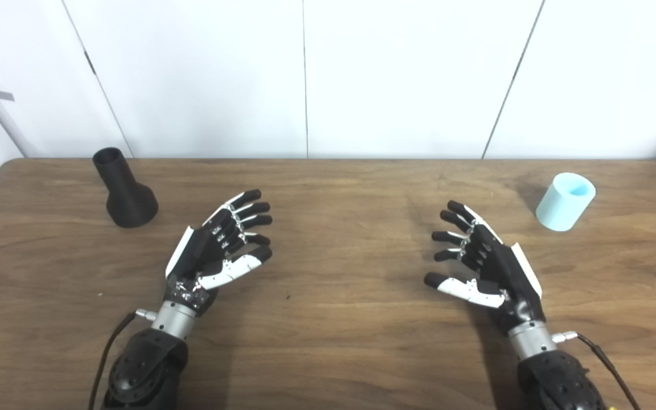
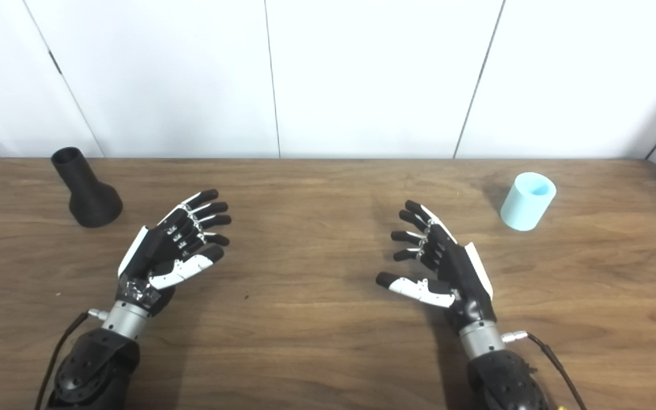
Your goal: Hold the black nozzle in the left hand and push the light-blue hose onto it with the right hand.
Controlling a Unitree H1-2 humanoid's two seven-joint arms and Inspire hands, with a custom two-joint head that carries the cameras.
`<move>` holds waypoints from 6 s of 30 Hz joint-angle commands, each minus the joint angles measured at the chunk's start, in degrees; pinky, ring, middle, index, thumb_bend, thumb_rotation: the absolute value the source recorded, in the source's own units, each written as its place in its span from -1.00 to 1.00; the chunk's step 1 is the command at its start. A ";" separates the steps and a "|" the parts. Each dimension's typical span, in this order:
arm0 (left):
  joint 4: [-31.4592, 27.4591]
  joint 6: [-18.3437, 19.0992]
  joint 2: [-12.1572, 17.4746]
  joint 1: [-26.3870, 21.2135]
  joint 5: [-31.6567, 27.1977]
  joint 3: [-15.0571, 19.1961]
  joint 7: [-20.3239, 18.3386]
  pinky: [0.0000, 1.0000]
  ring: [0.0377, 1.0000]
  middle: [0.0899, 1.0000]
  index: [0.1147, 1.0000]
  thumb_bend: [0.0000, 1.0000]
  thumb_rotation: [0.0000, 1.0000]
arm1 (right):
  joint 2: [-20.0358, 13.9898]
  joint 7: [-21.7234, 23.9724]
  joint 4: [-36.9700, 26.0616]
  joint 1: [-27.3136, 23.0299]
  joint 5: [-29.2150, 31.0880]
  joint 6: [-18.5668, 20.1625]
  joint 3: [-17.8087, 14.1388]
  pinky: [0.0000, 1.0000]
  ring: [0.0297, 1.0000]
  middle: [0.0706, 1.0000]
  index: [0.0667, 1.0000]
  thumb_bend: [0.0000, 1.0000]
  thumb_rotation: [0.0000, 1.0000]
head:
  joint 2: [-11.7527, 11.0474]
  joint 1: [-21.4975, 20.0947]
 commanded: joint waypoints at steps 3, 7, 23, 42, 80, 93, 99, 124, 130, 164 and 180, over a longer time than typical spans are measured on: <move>1.58 -2.18 0.00 0.43 0.02 -0.12 -0.01 0.22 0.51 0.57 0.65 0.48 -0.68 | -0.02 -0.01 -1.62 -1.00 0.47 -1.03 -0.10 0.14 0.49 0.71 0.75 0.58 -0.63 | 0.05 -0.13; 1.87 -2.24 0.15 0.32 -0.67 -0.14 -0.57 0.24 0.54 0.62 0.68 0.49 -0.65 | 0.03 -0.01 -1.45 -1.07 0.49 -1.37 -0.11 0.15 0.50 0.71 0.75 0.57 -0.64 | 0.02 -0.28; 2.16 -2.41 0.14 0.27 -1.08 -0.24 -0.92 0.25 0.53 0.60 0.68 0.46 -0.70 | -0.11 -0.24 -1.69 -1.03 -0.23 -1.11 -0.06 0.13 0.47 0.69 0.76 0.57 -0.65 | 0.14 -0.21; 3.57 -4.35 -1.34 -0.21 0.97 -1.24 0.11 0.22 0.52 0.58 0.65 0.50 -0.63 | -1.65 1.11 0.98 -1.20 1.80 -4.79 -1.18 0.13 0.47 0.70 0.77 0.54 -0.67 | -1.93 9.89; -11.51 -1.63 1.99 -1.76 22.63 17.72 33.57 0.61 0.74 0.80 0.73 0.43 -0.63 | -1.86 1.02 -6.43 -1.53 3.42 3.85 -1.84 0.19 0.51 0.73 0.85 0.24 -1.00 | -6.64 18.22; -3.72 8.94 7.33 -7.86 22.66 16.95 33.10 1.00 1.00 1.00 1.00 0.75 -0.43 | -1.86 1.00 -8.30 -0.96 3.16 3.81 -1.68 0.12 0.47 0.73 0.85 0.16 -1.00 | -7.29 16.79; -1.08 13.09 10.26 -9.36 26.17 14.62 33.41 0.86 1.00 1.00 1.00 0.89 -0.37 | -1.91 0.75 -9.20 -0.58 2.96 4.80 -1.89 0.22 0.50 0.73 0.86 0.16 -1.00 | -7.38 17.00; 15.26 18.85 18.72 -14.45 34.39 1.43 29.66 1.00 0.99 1.00 1.00 1.00 -0.16 | -1.98 1.00 -10.28 -0.63 1.36 7.95 -1.17 0.22 0.41 0.75 0.90 0.08 -1.00 | -6.68 16.57; 20.80 16.22 18.41 -16.07 34.78 -0.32 30.08 1.00 1.00 1.00 1.00 1.00 -0.19 | -1.77 0.81 -10.62 -0.34 1.42 8.08 -1.17 0.12 0.36 0.76 0.91 0.10 -1.00 | -6.54 16.11; 24.84 16.84 15.37 -16.92 31.89 -4.30 26.24 1.00 1.00 0.96 0.91 1.00 -0.29 | -1.32 0.35 -13.72 1.16 2.24 9.34 -2.03 0.10 0.29 0.70 0.86 0.10 -1.00 | -4.81 15.11; 32.79 14.08 14.49 -17.25 41.30 -7.09 43.31 0.91 0.22 -0.10 -0.19 0.05 -1.00 | -1.94 0.84 -15.17 2.03 2.60 10.97 -2.05 0.06 0.35 0.76 0.85 -0.04 -1.00 | -3.64 15.43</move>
